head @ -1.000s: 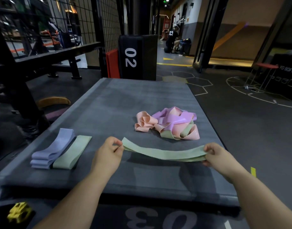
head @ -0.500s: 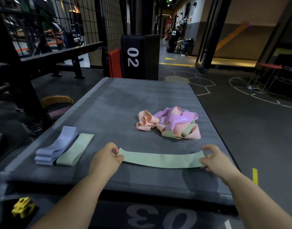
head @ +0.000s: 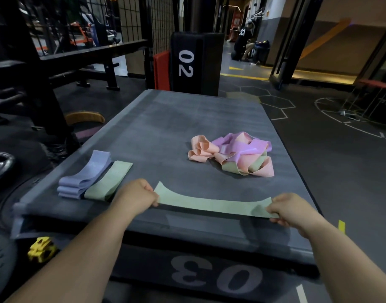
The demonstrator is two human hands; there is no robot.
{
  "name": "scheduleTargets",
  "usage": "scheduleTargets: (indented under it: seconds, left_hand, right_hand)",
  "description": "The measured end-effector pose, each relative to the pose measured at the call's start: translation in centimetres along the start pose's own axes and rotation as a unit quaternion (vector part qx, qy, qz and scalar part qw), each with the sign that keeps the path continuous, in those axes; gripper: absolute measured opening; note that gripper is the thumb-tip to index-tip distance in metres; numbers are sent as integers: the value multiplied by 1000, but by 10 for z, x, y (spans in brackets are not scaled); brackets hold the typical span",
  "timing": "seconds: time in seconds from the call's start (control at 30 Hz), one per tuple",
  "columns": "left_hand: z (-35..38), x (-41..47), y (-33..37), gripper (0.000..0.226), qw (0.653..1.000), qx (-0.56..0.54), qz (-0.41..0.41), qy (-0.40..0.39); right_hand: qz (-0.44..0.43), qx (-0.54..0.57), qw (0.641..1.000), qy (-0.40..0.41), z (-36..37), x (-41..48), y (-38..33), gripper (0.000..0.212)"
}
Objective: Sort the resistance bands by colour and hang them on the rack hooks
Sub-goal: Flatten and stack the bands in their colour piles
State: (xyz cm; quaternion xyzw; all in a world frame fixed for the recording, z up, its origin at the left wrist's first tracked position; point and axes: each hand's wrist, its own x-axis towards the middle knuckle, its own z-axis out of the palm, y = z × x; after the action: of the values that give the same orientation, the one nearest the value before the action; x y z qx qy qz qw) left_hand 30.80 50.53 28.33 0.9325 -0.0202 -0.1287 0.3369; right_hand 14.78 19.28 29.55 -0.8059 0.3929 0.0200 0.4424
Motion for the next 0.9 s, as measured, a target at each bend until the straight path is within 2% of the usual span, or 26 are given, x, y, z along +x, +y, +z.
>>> scheduleTargets:
  seconds: [0.1,0.17,0.27,0.37,0.43,0.53,0.67,0.73,0.83,0.9]
  left_hand:
    - [-1,-3,0,5,999,44,-2,-14]
    - [-2,-6,2,9,995,96,5,-18]
    - [-2,-7,4,10,991,132,21,-22]
    - [0,-9,8,10,991,126,46,-19]
    - [3,-11,13,10,991,116,63,-10]
    - [11,-19,27,13,990,89,106,-6]
    - [27,-38,51,14,977,99,189,0]
    - [38,-46,60,16,969,97,228,0]
    - [54,-53,69,19,951,98,292,13]
    - [65,-56,73,21,933,106,342,21]
  right_hand:
    - [-6,-73,997,9,5,-2,-2,15]
    - [-24,-131,991,17,7,-3,-2,19]
    - [-47,-223,973,35,10,-7,-3,7]
    - [-53,-280,956,63,9,-13,-8,27]
    - [-70,-293,950,87,10,-17,-10,32]
    - [-135,-249,955,92,20,-20,-14,22]
    - [-237,-134,962,-14,43,-29,-24,27]
    - [-250,-80,963,-60,54,-34,-28,25]
    - [-236,-34,968,-75,64,-33,-30,16]
    - [-218,-3,973,-71,66,-32,-30,25]
